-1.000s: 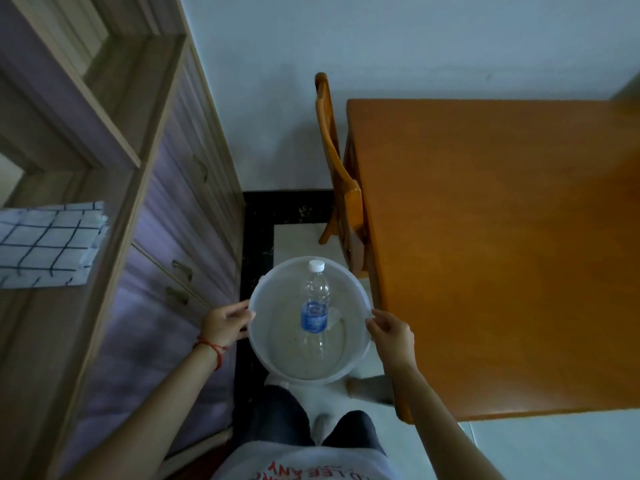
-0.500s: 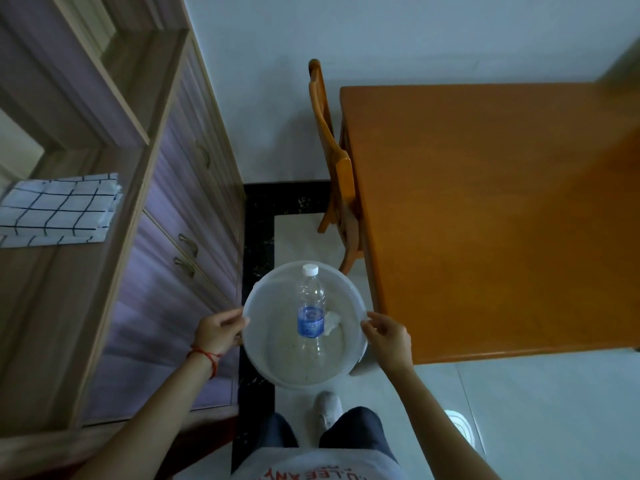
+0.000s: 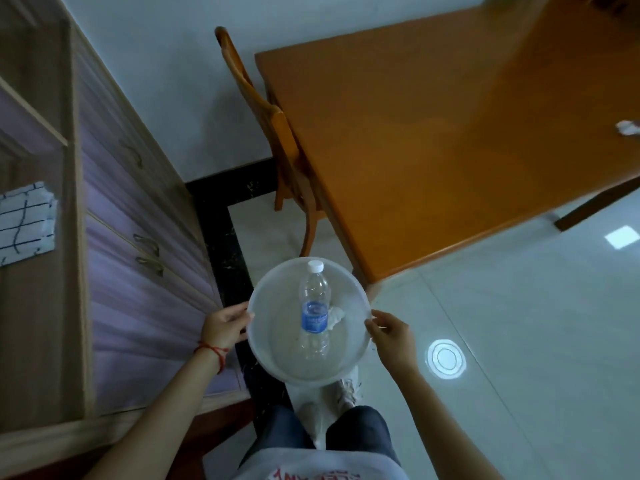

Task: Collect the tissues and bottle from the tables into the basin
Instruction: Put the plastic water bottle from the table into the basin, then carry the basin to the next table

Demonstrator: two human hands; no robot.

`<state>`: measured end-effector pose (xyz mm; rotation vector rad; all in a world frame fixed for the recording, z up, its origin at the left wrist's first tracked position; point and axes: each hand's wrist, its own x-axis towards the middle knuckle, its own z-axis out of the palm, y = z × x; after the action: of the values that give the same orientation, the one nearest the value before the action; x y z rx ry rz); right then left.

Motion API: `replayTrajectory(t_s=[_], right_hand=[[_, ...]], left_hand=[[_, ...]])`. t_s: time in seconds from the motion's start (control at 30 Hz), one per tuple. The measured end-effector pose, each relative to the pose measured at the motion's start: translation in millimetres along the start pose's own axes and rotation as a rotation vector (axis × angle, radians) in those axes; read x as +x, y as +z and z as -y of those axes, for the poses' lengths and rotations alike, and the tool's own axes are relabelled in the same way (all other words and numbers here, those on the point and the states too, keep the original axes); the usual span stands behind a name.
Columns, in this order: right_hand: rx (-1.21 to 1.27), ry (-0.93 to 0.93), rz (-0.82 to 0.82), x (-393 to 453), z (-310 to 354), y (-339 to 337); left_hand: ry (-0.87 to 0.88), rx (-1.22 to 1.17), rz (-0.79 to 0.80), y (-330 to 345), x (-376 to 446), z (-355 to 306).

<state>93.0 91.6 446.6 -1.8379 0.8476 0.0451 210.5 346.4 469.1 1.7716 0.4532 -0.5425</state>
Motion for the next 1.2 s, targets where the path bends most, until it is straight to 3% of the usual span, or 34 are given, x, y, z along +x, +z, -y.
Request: replayTrajectory(t_s=[0.43,1.2], right_hand=[[0.174,0.204,-0.301,-83,-86,-84],[0.487,0.481,-0.888,-217,-247,-288]], left_hand=[[0.013,0.142,0.256,98,-50,15],[0.21,0.594,0.843,413,-195,36]])
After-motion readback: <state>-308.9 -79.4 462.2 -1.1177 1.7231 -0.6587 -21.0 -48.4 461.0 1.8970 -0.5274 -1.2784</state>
